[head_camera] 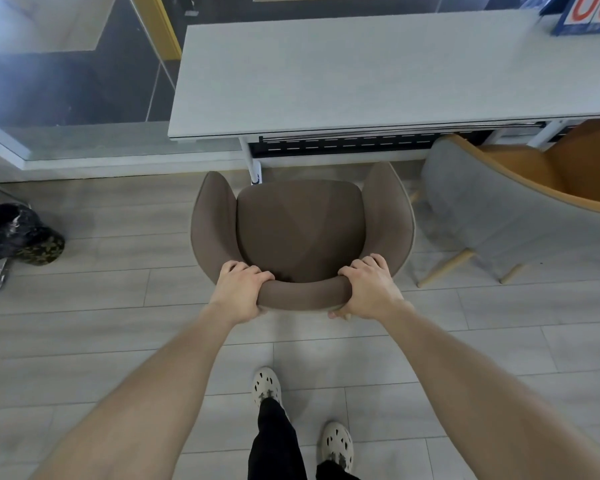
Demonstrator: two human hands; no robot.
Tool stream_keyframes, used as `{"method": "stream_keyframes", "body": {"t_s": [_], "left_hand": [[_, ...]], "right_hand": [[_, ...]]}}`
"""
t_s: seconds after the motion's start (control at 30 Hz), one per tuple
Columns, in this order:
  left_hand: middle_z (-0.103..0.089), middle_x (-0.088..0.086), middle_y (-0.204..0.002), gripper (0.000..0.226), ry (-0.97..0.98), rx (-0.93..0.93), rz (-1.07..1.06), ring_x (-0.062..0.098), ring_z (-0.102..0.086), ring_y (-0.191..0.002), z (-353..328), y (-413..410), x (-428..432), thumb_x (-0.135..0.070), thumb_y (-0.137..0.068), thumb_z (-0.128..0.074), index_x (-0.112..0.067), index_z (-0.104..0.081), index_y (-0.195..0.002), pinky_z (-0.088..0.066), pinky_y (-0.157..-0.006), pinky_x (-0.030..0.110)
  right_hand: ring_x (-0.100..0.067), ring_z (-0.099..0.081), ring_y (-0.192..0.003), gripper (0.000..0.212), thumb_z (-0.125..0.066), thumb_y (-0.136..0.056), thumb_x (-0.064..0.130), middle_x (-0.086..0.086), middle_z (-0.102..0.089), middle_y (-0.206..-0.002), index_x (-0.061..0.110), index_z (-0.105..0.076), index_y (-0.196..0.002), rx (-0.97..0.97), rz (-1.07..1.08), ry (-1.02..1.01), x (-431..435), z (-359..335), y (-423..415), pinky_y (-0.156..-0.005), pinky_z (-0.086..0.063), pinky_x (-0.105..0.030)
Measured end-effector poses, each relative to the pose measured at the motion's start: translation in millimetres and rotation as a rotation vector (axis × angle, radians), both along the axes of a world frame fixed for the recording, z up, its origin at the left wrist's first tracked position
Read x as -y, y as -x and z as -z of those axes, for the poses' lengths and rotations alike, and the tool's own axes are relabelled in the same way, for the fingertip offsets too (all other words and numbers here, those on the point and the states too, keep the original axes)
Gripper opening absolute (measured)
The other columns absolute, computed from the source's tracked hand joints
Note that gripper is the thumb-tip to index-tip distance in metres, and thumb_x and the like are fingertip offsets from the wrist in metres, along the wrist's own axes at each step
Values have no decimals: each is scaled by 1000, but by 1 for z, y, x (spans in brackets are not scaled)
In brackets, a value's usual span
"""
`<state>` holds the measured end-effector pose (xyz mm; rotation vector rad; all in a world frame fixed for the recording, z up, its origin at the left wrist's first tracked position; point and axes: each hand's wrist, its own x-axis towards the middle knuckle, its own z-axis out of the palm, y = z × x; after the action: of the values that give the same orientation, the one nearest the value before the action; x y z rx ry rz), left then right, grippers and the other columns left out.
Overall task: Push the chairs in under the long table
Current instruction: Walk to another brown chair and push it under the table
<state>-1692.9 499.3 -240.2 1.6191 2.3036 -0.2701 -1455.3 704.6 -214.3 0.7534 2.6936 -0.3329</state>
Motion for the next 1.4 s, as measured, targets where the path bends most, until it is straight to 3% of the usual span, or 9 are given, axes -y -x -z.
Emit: {"method": "stream_keyframes", "body": {"t_s": [0.2, 0.47, 0.67, 1.4], "left_hand": [[-70, -16, -112, 67, -37, 6, -6, 21, -61, -111, 6, -5, -8, -63, -63, -83, -46, -64, -126, -31, -113, 42], [-69, -15, -111, 66, -23, 18, -26, 20, -59, -110, 6, -6, -1, -63, -65, -83, -45, -63, -125, -28, -112, 42], [-69, -16, -112, 66, -18, 29, -34, 19, -58, -113, 4, -10, 2, -63, -67, -84, -45, -62, -126, -28, -114, 41], [-68, -17, -114, 62, -11, 63, -7, 18, -58, -114, 7, 2, -1, -58, -69, -78, -48, -61, -128, -30, -113, 40]], "right_hand": [[-19, -52, -118, 114, -56, -37, 101, 10, -61, -107, 34, -69, -128, 3, 11, 4, -16, 4, -1, -128, -15, -42], [-19, -54, -117, 121, -43, -30, 101, 9, -64, -106, 31, -71, -124, -21, 34, 5, -3, -1, -3, -126, -17, -39], [-20, -53, -123, 104, -69, -47, 98, 9, -65, -114, 33, -68, -129, -5, 17, -2, -1, 5, -5, -128, -13, -42], [-22, -49, -132, 109, -67, -47, 99, 8, -63, -122, 34, -65, -134, 27, 39, 19, -5, 6, 1, -131, -5, -47]]}}
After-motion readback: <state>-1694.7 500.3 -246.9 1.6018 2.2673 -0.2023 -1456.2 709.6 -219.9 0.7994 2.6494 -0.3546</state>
